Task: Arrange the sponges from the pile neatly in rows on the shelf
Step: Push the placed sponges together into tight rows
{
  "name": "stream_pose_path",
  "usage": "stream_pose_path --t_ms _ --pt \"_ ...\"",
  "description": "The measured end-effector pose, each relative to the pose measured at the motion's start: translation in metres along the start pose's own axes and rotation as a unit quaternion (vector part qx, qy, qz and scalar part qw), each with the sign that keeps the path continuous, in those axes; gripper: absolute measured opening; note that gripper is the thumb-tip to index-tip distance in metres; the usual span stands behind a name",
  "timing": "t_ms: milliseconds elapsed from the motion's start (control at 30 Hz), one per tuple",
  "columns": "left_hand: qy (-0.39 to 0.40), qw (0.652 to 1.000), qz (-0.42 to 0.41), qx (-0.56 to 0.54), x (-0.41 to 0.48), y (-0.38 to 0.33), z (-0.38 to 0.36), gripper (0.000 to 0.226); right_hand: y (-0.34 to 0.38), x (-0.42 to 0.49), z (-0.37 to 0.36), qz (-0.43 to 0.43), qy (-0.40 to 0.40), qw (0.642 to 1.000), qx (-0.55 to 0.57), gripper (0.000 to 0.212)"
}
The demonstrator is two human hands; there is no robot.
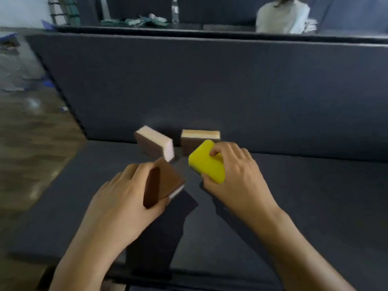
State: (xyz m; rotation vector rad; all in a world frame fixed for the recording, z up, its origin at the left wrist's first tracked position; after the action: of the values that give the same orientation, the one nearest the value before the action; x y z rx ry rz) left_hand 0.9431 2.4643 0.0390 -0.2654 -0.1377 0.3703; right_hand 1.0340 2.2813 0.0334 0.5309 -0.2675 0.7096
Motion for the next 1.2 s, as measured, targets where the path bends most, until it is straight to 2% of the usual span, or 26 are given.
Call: stream_pose_path --t_ms 200,433,667,867,1200 --pt "0.075 0.980 -0.181 -0.045 -0.017 -0.165 -0.038 0.070 -0.098 -0.119 0.108 -0.161 -0.107 0.979 -0.064 0.051" --pt "0.128 0.922 -0.361 -0.059 -0.112 -0.364 -0.091 0.066 -0.178 -0.293 0.228 -0.295 -0.154 0.934 -0.128 0.054" --pt "0.166 0.869 -0.462 -0.062 -0.227 -0.518 -0.135 0.067 -0.231 -0.454 0.319 -0.370 -0.174 0.898 -0.165 0.054" --pt "0.193 0.825 -0.529 -0.047 -0.306 -0.629 -0.166 0.068 -0.264 -0.567 0.385 -0.450 -0.202 0.845 -0.206 0.055" --pt "0.221 0.771 -0.593 -0.069 -0.365 -0.784 -0.215 0.068 -0.337 -0.656 0.453 -0.506 -0.231 0.795 -0.242 0.051"
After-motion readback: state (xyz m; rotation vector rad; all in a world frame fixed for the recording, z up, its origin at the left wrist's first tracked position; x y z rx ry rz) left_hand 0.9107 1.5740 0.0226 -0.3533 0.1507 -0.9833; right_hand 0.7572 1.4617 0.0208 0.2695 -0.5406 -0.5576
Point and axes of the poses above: each hand's wrist, its own x-axis towards the middle knuckle, its own z-axis out of the back of the hand, y = z × x, the point moved 7 cm from there along x, towards the middle knuckle, and after that the axes turned 13 degrees about z, right-handed, at the moved point
